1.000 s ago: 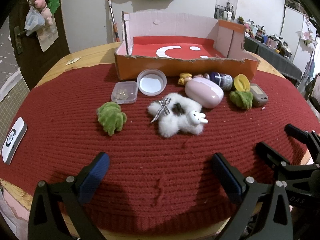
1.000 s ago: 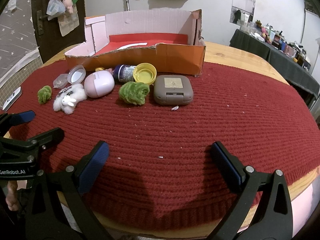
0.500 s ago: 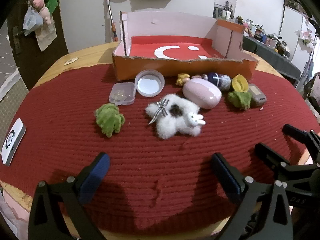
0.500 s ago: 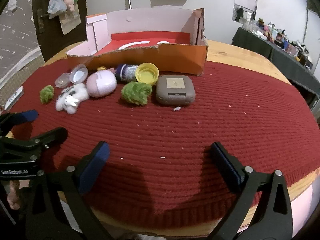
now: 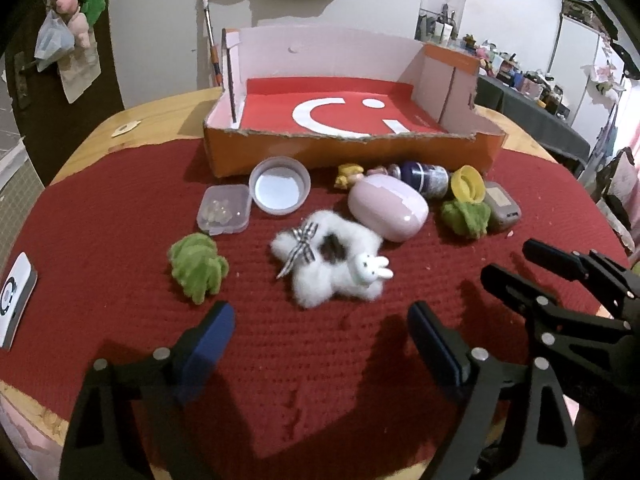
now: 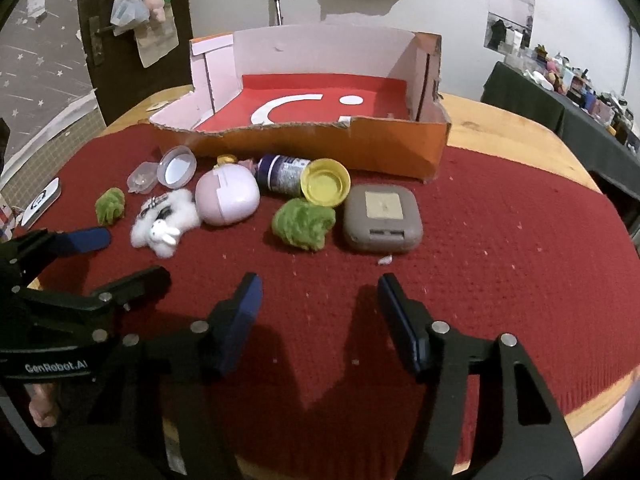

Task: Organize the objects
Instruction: 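Grasp the green fuzzy plush with the right tool while the left tool grasps the white bunny plush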

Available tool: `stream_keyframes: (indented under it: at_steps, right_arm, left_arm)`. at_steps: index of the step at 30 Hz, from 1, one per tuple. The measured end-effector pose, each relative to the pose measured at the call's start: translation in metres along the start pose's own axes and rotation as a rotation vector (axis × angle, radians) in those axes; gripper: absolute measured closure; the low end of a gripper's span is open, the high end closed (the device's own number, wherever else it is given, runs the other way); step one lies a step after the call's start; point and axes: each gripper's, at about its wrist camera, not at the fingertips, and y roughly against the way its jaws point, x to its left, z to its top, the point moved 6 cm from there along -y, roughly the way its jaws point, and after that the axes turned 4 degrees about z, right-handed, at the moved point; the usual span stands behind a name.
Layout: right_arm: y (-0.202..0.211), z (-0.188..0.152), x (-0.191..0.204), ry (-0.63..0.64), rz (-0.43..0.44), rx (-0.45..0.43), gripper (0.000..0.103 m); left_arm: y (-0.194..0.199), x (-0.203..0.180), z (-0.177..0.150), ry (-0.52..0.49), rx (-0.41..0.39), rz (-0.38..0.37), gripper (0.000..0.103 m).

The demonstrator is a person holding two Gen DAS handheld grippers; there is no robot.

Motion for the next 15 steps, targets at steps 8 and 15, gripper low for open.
stream_keyframes:
  at_steps: [8,15]
  right_arm:
    - [-0.012,0.016,0.003,-0.019,0.048,0.004,0.061]
    - [-0.024,0.028,0.007,-0.035,0.079,0.005,0.065]
  left_arm:
    - [-0.008,0.005,0.012,0.016,0.002,-0.002,0.019]
    - [-0.014,0.005,0.018,0.013,-0.001,-0.007,0.019]
